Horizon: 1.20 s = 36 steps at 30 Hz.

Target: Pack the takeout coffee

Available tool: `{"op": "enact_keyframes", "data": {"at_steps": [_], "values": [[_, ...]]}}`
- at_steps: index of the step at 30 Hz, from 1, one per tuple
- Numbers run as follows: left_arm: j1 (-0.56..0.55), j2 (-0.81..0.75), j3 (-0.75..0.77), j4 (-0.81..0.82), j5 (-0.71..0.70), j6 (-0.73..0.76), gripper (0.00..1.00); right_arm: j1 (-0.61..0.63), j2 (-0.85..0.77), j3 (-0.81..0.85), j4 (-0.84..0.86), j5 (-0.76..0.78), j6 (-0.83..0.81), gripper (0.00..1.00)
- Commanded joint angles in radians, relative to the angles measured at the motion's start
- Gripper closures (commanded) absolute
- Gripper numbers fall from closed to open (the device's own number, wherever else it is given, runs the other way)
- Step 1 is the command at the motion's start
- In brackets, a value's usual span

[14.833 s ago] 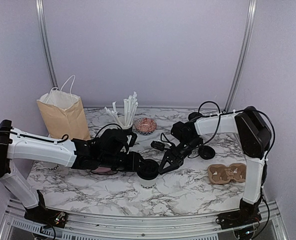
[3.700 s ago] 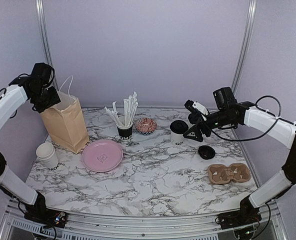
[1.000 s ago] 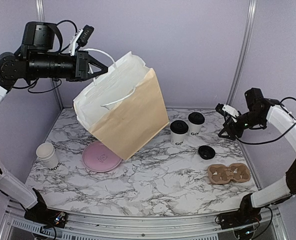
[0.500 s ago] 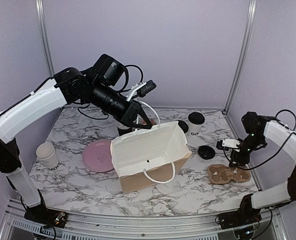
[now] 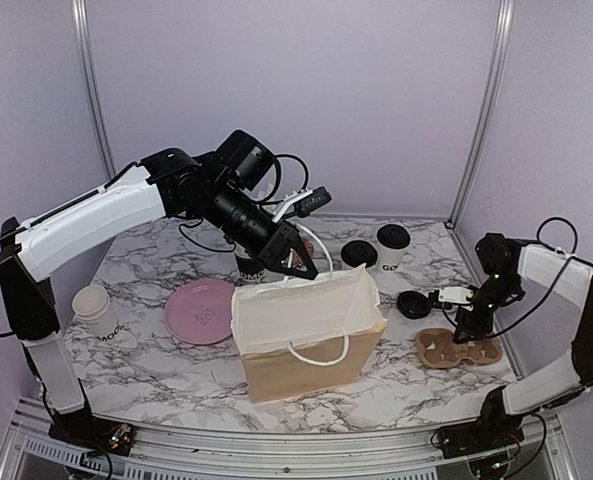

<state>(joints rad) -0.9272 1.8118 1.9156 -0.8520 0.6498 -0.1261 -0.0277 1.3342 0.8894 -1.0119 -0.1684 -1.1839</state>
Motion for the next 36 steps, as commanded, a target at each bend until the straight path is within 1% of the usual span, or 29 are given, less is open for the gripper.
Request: {"op": "enact_keyframes", "data": {"at_steps": [1, 3, 6, 12, 15, 21, 26, 30, 36], "values": [[0.001, 0.015, 0.015, -0.031, 0.019, 0.023, 1.0, 0.023, 0.02, 0.027, 0.051, -0.068, -0.01, 0.38], [0.001, 0.023, 0.016, -0.034, 0.018, 0.023, 1.0, 0.049, 0.036, 0.021, 0.078, -0.073, 0.005, 0.35], [0.001, 0.029, 0.019, -0.037, 0.013, 0.025, 1.0, 0.079, 0.071, 0.023, 0.112, -0.081, 0.036, 0.35], [0.001, 0.027, 0.022, -0.046, 0.001, 0.028, 1.0, 0.082, 0.153, 0.051, 0.165, -0.064, 0.095, 0.36], [0.001, 0.025, 0.019, -0.052, -0.002, 0.032, 1.0, 0.047, 0.185, 0.083, 0.182, -0.056, 0.129, 0.38], [0.001, 0.024, 0.014, -0.058, -0.008, 0.04, 1.0, -0.087, 0.249, 0.164, 0.179, -0.056, 0.158, 0.44], [0.002, 0.027, 0.016, -0.062, -0.018, 0.043, 1.0, -0.125, 0.279, 0.21, 0.188, -0.057, 0.214, 0.46], [0.002, 0.03, 0.014, -0.067, -0.034, 0.038, 1.0, -0.126, 0.228, 0.214, 0.138, -0.077, 0.225, 0.46], [0.003, 0.033, 0.023, -0.072, -0.074, 0.028, 1.0, -0.126, 0.064, 0.167, 0.041, -0.042, 0.252, 0.44]]}}
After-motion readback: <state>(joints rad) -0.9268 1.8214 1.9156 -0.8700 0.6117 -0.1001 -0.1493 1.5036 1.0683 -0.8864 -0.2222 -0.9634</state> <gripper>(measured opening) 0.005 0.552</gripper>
